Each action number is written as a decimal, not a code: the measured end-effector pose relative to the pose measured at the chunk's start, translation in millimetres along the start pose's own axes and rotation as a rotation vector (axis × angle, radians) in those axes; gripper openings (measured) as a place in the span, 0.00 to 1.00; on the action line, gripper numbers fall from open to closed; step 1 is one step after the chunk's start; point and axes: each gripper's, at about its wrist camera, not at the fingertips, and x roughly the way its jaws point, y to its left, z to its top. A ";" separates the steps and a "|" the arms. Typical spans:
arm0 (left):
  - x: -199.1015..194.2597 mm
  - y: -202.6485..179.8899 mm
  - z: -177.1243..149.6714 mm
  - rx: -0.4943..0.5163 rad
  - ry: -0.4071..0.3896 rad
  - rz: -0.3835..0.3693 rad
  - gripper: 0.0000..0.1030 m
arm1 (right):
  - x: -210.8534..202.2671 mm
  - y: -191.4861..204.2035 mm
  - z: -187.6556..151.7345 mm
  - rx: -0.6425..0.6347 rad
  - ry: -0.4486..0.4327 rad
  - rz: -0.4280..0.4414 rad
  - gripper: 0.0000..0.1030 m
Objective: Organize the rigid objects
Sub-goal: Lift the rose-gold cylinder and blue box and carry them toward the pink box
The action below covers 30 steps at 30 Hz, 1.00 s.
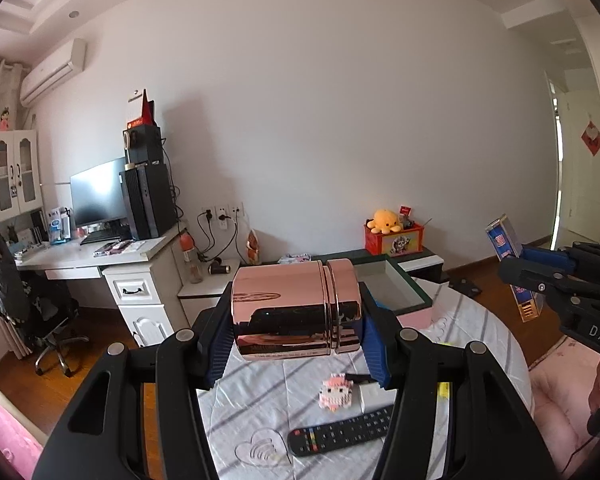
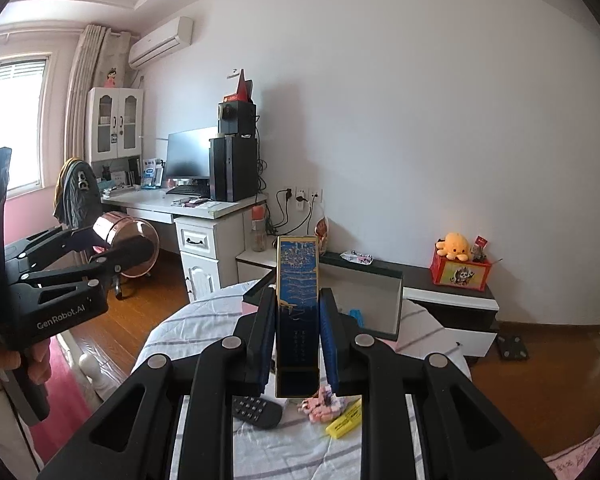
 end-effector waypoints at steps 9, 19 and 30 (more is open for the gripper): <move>73.7 3.4 22.0 0.008 0.038 -0.032 0.54 | 48.9 -25.4 19.9 -0.013 0.024 -0.018 0.20; 208.9 5.2 29.5 0.019 0.196 -0.089 0.54 | 145.1 -71.8 27.0 -0.002 0.120 -0.029 0.20; 341.3 -52.2 -5.6 0.078 0.428 -0.185 0.54 | 271.5 -117.7 -22.2 0.031 0.350 -0.043 0.20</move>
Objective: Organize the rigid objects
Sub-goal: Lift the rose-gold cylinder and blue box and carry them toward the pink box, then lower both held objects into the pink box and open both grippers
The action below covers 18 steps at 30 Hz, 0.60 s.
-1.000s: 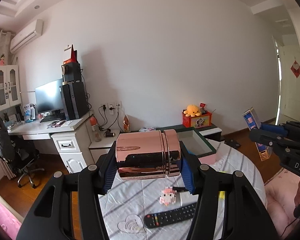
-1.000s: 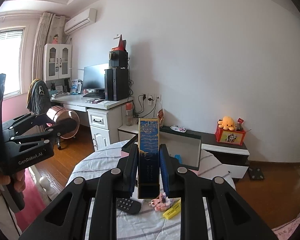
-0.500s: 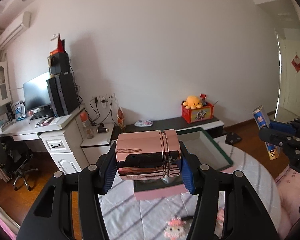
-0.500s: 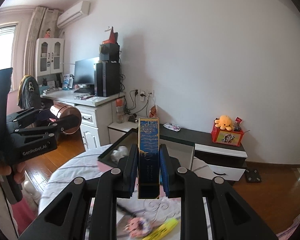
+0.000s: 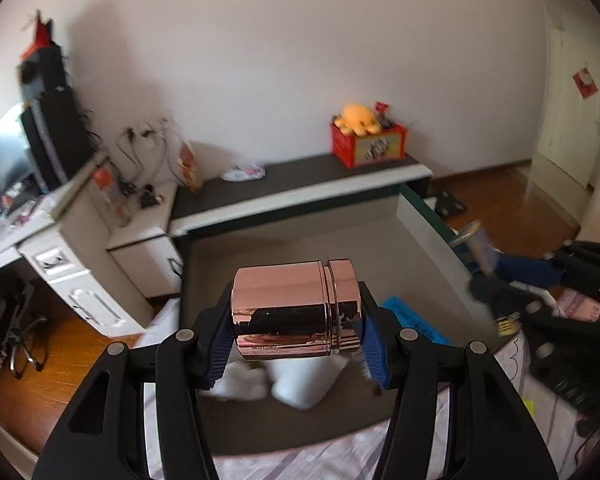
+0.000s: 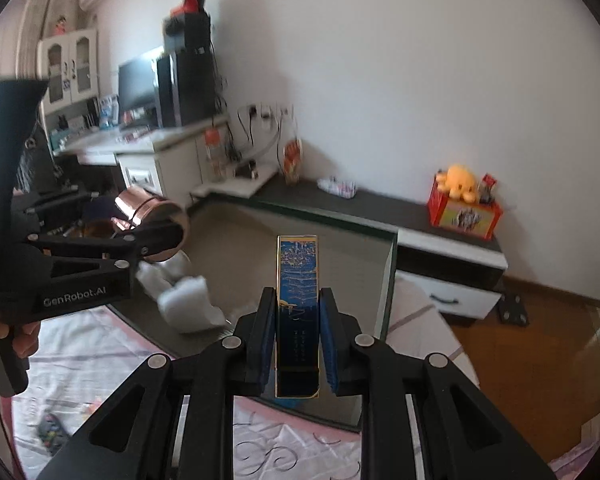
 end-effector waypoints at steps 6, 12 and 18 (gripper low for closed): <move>43.0 -14.9 -3.7 0.028 0.071 0.023 0.54 | 39.8 -10.0 -11.6 -0.009 0.075 -0.024 0.20; 53.4 -19.5 -9.7 0.038 0.091 0.041 0.56 | 55.9 -13.8 -21.3 -0.023 0.112 -0.045 0.20; 32.8 -11.3 -10.8 0.021 0.043 0.046 0.80 | 58.4 -12.6 -22.5 -0.021 0.114 -0.066 0.20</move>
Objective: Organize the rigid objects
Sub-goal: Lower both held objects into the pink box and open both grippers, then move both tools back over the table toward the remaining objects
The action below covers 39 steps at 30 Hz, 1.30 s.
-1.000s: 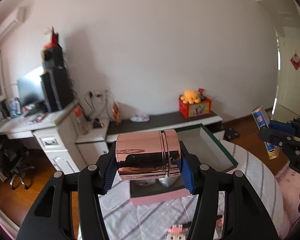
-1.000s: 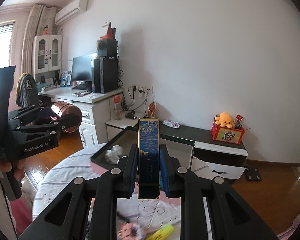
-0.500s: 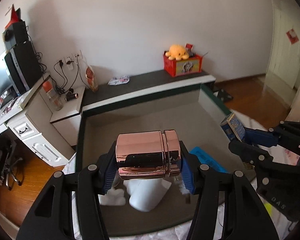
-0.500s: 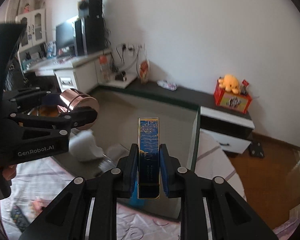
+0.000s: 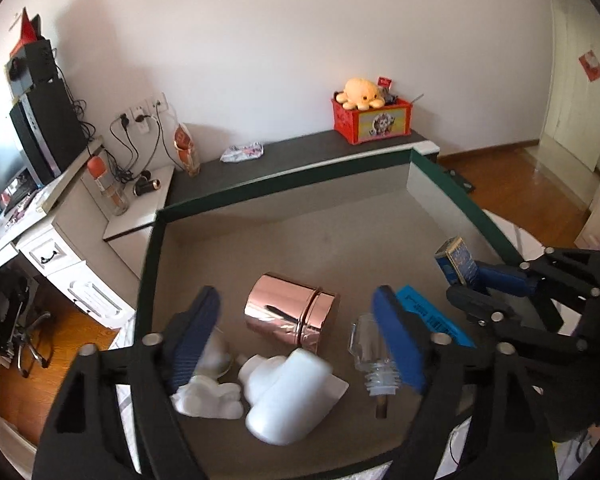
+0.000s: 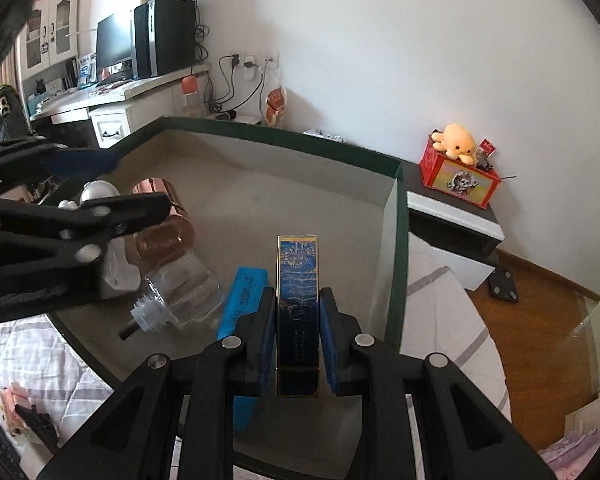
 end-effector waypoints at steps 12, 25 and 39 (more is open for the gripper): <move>-95.2 22.3 -20.2 -0.081 -0.118 0.024 0.97 | -72.1 2.9 2.0 0.063 -0.139 -0.024 0.66; -272.7 42.6 -118.9 -0.192 -0.372 0.161 1.00 | -264.4 45.0 -59.7 0.076 -0.447 -0.092 1.00; -347.6 28.8 -221.1 -0.219 -0.401 0.131 1.00 | -341.1 90.8 -154.6 0.116 -0.490 -0.162 1.00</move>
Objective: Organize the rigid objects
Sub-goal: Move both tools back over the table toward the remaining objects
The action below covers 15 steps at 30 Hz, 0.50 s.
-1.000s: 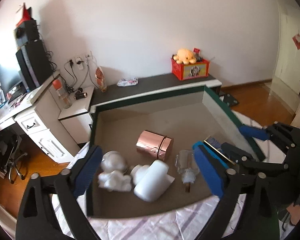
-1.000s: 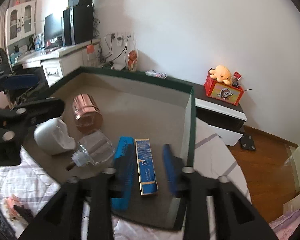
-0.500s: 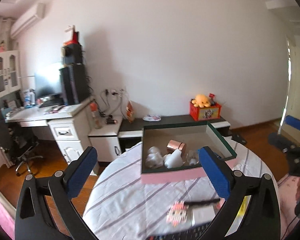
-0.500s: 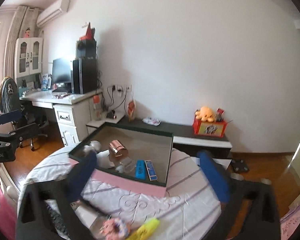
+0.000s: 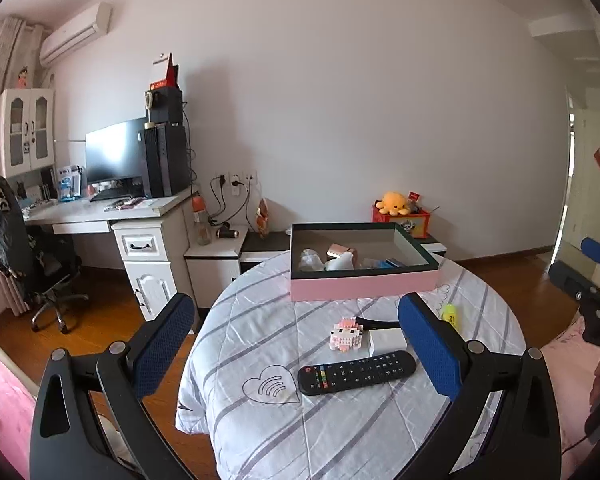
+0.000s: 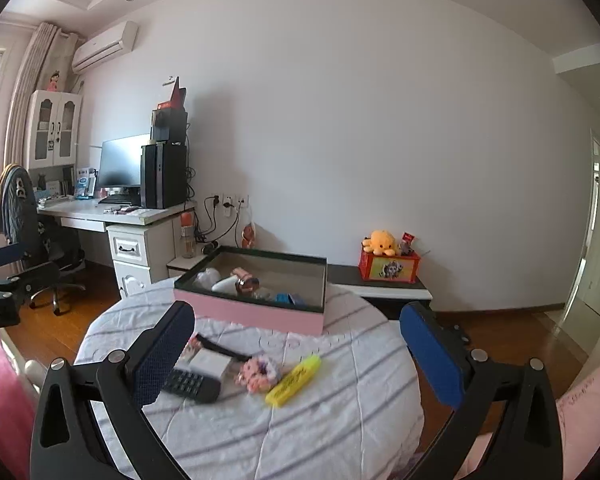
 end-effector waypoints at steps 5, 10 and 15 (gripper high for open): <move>-5.0 -3.0 0.1 0.007 -0.004 -0.014 1.00 | -4.8 1.1 -2.0 -0.005 0.005 -0.003 1.00; 4.5 -7.2 -4.2 0.017 0.027 -0.010 1.00 | -0.3 1.0 -7.4 -0.010 0.027 -0.007 1.00; 18.4 -10.5 -8.1 0.026 0.058 -0.019 1.00 | 20.8 -0.8 -18.4 0.003 0.082 -0.008 1.00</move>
